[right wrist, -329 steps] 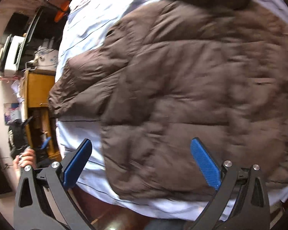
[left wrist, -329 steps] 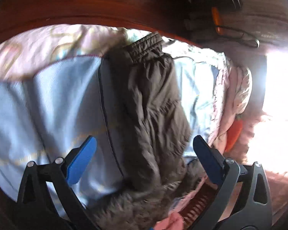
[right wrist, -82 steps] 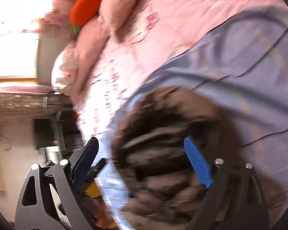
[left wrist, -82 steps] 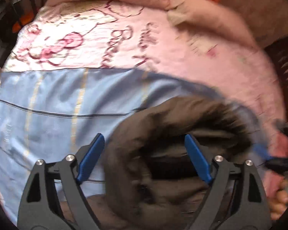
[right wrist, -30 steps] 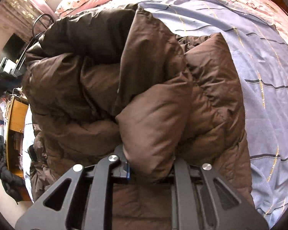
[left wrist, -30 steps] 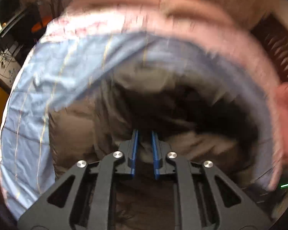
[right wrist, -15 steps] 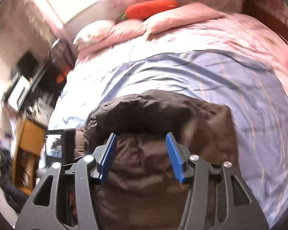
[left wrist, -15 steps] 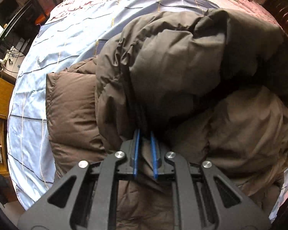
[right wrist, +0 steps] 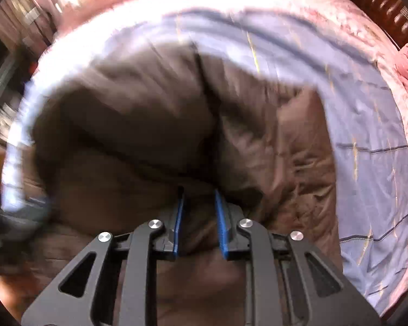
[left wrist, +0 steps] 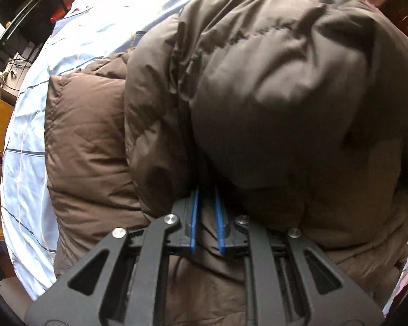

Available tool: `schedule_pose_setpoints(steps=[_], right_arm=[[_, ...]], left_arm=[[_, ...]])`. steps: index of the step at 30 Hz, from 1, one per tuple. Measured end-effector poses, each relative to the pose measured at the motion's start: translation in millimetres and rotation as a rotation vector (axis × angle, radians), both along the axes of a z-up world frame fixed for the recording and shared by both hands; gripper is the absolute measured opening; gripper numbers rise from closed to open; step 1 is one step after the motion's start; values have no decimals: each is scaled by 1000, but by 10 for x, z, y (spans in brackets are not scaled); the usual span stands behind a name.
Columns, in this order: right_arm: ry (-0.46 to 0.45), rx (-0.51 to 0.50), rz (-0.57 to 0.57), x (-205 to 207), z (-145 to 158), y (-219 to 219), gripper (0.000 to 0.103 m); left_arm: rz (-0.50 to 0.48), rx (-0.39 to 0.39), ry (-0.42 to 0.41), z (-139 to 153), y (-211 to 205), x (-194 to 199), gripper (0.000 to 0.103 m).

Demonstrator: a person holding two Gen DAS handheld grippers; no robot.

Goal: Fold large clothes

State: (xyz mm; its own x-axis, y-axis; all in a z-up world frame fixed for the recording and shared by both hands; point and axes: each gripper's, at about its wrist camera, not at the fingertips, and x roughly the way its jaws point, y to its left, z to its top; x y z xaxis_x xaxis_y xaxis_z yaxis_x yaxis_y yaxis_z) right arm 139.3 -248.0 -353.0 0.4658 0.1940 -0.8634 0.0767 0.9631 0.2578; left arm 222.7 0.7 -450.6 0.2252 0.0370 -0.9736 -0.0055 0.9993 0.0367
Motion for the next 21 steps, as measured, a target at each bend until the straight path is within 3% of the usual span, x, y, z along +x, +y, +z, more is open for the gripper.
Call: schedule_pose_setpoints(steps=[2, 3, 4, 5, 8, 10, 12, 14, 15, 16, 19, 21], right_arm=[[-126, -5, 27, 77, 417, 133, 29], [-182, -24, 45, 220, 592, 243, 39], [-189, -22, 58, 337, 624, 304, 50], [-165, -8, 76, 513, 574, 377, 51], [37, 14, 132, 867, -10, 545, 51], [85, -85, 182, 773, -420, 684, 51], [106, -111, 186, 639, -685, 706, 51], [98, -82, 165, 606, -808, 637, 51], [89, -65, 159, 612, -783, 599, 51], [80, -34, 145, 591, -714, 567, 50], [9, 37, 62, 333, -330, 430, 47], [-31, -2, 11, 150, -150, 309, 47]], left_arm=[[8, -19, -12, 5, 43, -69, 12], [12, -25, -15, 3, 76, -101, 12], [16, -28, -18, -3, 97, -124, 12], [19, -31, -21, -6, 122, -146, 12], [30, -37, -17, 10, 223, -139, 12], [60, -51, -24, 150, 302, -158, 13], [109, -86, -83, 472, 429, -244, 14], [103, -93, -170, 763, 457, -309, 28], [73, -106, -197, 867, 420, -280, 36], [53, -119, -202, 901, 379, -231, 37], [4, -126, -210, 934, 234, -40, 34], [-16, -146, -236, 1023, 152, -1, 35]])
